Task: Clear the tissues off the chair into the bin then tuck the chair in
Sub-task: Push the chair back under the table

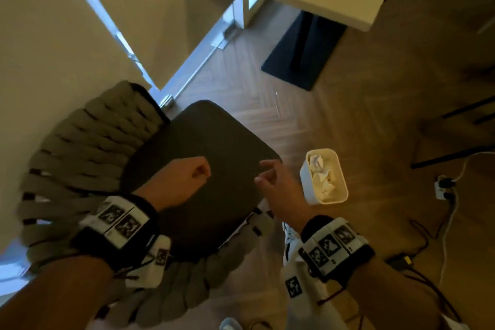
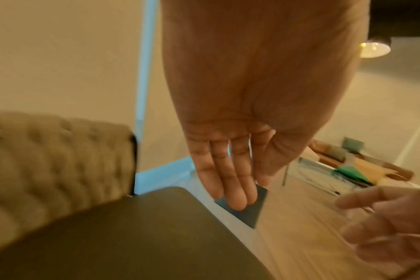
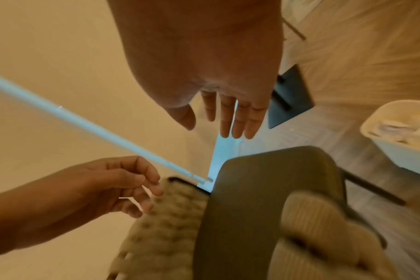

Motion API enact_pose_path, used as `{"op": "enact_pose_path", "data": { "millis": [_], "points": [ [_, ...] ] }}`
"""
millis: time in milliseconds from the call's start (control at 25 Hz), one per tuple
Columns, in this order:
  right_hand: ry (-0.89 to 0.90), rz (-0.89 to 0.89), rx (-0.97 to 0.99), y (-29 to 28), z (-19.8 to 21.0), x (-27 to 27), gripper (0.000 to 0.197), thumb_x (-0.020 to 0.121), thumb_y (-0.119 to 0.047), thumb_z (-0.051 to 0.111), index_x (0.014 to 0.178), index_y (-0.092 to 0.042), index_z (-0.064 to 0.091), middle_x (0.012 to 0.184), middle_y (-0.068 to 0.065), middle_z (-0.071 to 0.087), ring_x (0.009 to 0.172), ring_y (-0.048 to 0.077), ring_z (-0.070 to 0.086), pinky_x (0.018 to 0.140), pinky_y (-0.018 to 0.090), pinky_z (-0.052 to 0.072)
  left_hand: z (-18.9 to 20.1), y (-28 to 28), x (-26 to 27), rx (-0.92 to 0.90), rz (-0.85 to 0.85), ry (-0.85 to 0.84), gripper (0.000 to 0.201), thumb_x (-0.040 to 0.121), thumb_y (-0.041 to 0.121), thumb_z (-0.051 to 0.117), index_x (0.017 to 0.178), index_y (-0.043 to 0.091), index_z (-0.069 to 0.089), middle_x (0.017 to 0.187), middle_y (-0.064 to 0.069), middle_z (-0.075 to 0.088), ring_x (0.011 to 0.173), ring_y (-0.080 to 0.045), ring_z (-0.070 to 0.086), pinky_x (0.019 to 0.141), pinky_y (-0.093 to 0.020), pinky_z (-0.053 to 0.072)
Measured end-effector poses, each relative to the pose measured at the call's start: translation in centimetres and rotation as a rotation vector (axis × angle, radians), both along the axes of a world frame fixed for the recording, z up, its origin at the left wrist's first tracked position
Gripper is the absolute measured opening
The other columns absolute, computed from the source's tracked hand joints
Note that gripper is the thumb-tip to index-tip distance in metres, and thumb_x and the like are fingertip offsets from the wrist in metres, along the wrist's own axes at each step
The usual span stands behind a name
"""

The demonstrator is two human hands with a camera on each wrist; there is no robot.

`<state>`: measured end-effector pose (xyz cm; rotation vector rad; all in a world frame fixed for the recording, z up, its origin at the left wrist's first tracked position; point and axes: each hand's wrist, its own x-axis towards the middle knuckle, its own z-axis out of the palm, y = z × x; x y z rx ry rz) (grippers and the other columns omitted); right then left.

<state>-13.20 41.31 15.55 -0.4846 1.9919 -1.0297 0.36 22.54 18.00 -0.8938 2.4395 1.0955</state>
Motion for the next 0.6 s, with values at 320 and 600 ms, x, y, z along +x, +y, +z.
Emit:
{"op": "enact_pose_path", "data": {
  "millis": [320, 600],
  "points": [
    [0.095, 0.641, 0.221, -5.6, 5.3, 22.9, 0.032, 0.090, -0.028, 0.053, 0.119, -0.013, 0.054, 0.125, 0.009, 0.057, 0.113, 0.027, 0.053, 0.095, 0.037, 0.043, 7.2, 4.8, 34.5, -0.054, 0.583, 0.107, 0.015, 0.091, 0.008, 0.057, 0.079, 0.015, 0.064, 0.075, -0.006, 0.069, 0.064, -0.021, 0.064, 0.055, -0.022, 0.047],
    [0.225, 0.829, 0.319, -11.7, 3.0, 31.6, 0.041, 0.091, -0.022, 0.050, 0.128, -0.005, 0.047, 0.131, 0.019, 0.052, 0.121, 0.036, 0.050, 0.100, 0.041, 0.042, 2.6, 5.7, 44.8, 0.014, 0.765, 0.031, 0.025, 0.090, 0.010, 0.060, 0.067, 0.019, 0.064, 0.066, -0.005, 0.069, 0.064, -0.023, 0.065, 0.063, -0.034, 0.050]
  ]
}}
